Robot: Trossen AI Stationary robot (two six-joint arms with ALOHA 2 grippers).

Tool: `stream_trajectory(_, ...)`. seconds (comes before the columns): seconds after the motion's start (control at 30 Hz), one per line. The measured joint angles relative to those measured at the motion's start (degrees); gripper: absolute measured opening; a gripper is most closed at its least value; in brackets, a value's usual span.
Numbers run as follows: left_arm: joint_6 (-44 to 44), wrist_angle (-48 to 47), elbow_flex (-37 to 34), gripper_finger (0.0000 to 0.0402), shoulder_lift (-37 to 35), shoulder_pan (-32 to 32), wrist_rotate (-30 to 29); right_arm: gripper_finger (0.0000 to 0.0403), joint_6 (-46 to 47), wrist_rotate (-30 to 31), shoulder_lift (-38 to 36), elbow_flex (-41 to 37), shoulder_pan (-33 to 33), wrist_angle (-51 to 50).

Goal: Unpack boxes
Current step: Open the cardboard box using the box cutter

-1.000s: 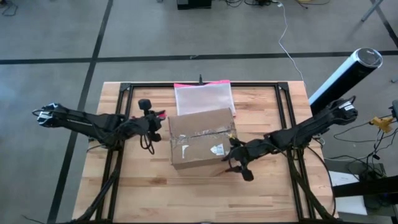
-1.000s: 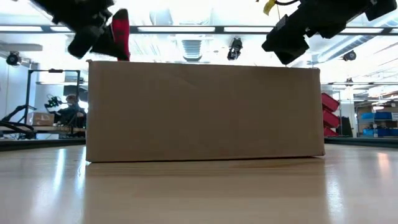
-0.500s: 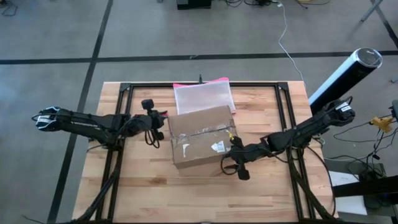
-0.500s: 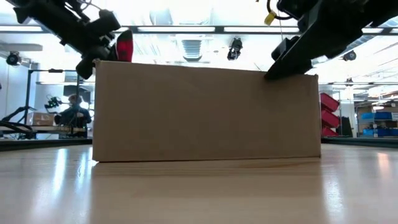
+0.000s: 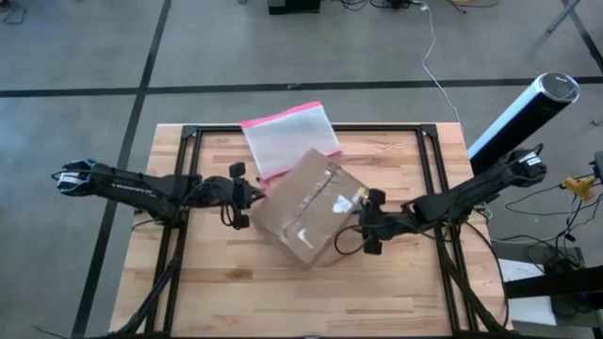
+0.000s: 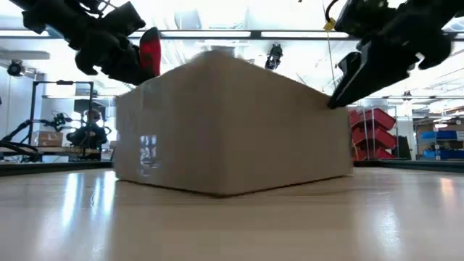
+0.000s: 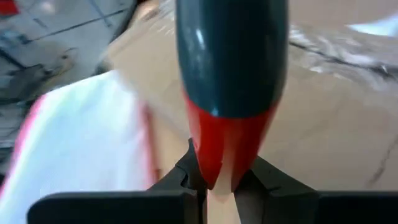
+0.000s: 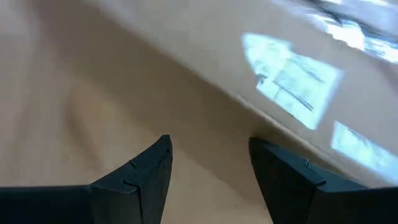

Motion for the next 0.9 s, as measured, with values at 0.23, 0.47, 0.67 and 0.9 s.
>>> stream_trajectory(0.23,-1.15,3.59,0.03,0.0037,0.37,-5.69,-2.52,0.0199,-2.87,8.05,-0.08,0.02,-1.33,-0.08)
stream_trajectory(0.47,-1.12,3.49,1.48,0.0036,-0.09,-8.2,-5.28,0.0199,-2.46,8.08,-1.25,0.09,-1.16,0.53)
stream_trajectory(0.67,-0.39,2.35,4.12,0.0036,-0.07,-8.86,-5.45,0.0199,-2.85,8.03,-2.24,0.09,-1.31,0.35)
stream_trajectory(0.9,0.69,2.45,8.33,0.0036,-0.12,-10.36,-5.45,0.0199,-5.67,11.26,-2.13,0.2,-2.99,1.0)
